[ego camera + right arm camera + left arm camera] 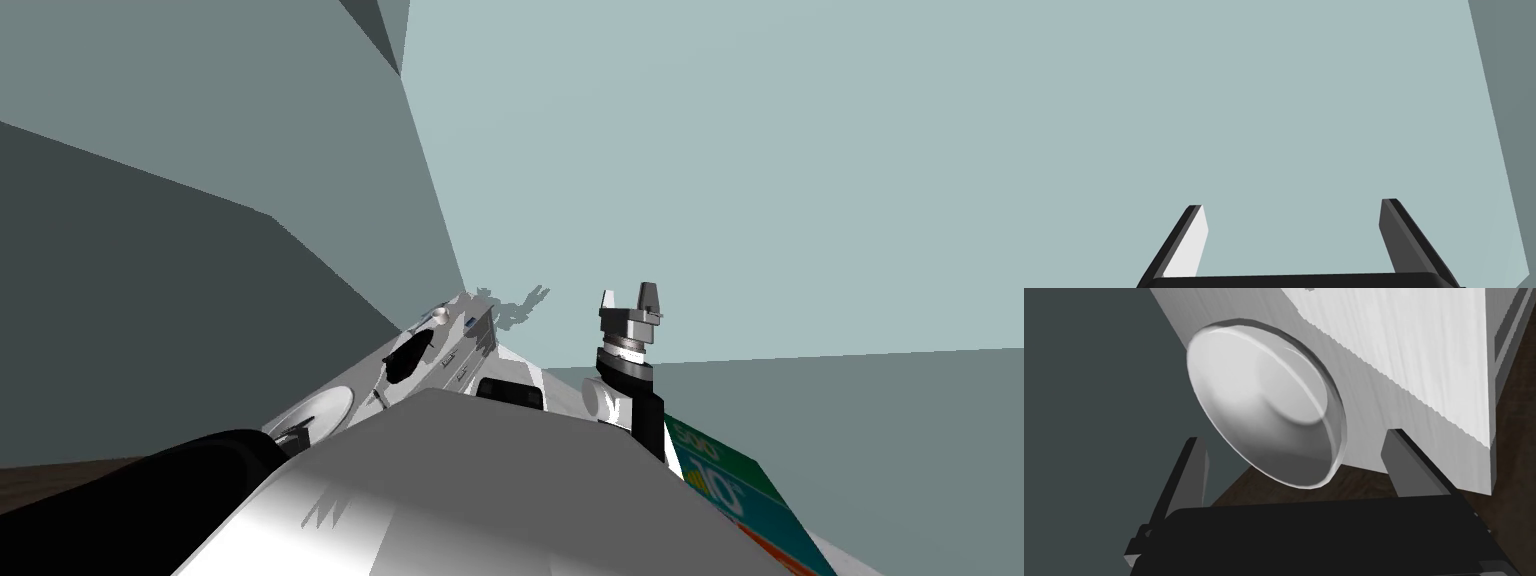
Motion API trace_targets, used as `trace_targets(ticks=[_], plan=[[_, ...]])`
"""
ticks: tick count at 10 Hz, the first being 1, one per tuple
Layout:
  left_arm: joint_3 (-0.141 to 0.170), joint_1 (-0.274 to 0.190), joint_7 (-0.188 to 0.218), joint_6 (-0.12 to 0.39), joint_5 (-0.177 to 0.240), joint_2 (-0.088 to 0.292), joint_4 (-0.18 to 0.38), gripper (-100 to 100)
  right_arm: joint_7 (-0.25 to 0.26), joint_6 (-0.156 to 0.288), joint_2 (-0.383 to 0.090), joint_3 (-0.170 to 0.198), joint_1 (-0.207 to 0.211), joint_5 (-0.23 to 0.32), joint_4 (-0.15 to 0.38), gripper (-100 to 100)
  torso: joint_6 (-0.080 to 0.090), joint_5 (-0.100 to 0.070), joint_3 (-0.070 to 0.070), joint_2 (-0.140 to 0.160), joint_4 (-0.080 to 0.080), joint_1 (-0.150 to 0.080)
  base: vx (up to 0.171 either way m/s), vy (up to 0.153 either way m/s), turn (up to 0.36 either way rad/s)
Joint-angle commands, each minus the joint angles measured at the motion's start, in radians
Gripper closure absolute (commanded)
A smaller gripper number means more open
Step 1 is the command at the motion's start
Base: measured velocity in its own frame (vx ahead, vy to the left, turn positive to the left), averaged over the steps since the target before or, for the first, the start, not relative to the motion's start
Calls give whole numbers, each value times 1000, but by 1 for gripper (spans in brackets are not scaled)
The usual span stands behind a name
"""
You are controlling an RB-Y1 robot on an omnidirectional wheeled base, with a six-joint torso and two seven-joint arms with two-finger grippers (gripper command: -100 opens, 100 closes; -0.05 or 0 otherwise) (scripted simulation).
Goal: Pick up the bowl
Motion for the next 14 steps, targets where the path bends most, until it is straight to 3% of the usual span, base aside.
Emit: trace_targets(ticks=[1, 5, 6, 7, 8, 9, 11, 12, 13, 14], plan=[[-12, 31, 4, 31, 13, 11, 32, -100, 0, 0, 0, 0, 0, 0, 0, 0, 0, 0, 0, 0, 0, 0, 34, 123, -180], [-55, 77, 10, 97, 40, 23, 90, -100, 0, 0, 0, 0, 0, 0, 0, 0, 0, 0, -1, -2, 0, 2, 45, 120, -126], [-81, 81, 10, 114, 47, 18, 108, -100, 0, 0, 0, 0, 0, 0, 0, 0, 0, 0, -1, -1, 0, 1, 26, 94, -72], [-66, 75, 12, 108, 36, 15, 91, -100, 0, 0, 0, 0, 0, 0, 0, 0, -1, 0, 0, -1, 0, 0, 12, 38, -16], [-69, 74, 11, 112, 35, 13, 94, 0, 0, 0, 0, 0, 0, 0, 0, 0, -1, -1, 0, 0, 0, -3, 2, 8, 0], [-71, 50, 4, 99, 27, 8, 125, -100, 0, 0, 0, 0, 0, 0, 0, 0, -1, -1, 0, 0, 0, -6, -1, 15, -1], [-74, 19, -5, 84, 17, 1, 164, -100, 0, 0, 0, 0, 0, 0, 0, 0, -1, -1, 1, 1, 0, -6, -2, 20, -2], [-73, 27, -1, 92, 20, 4, 152, -100, 0, 0, 0, 0, 0, 0, 0, 0, -1, -1, 1, 1, 0, -5, 1, 11, -2], [-73, 25, -2, 90, 20, 4, 154, 100, 0, 0, 0, 0, 0, 0, 0, 0, -1, -1, 0, 1, 0, -6, 0, 0, 0], [-73, 26, -2, 90, 20, 4, 154, 100, 0, 0, 0, 0, 0, 0, 0, 0, -1, -1, 0, 1, 0, -7, -2, -2, 13]])
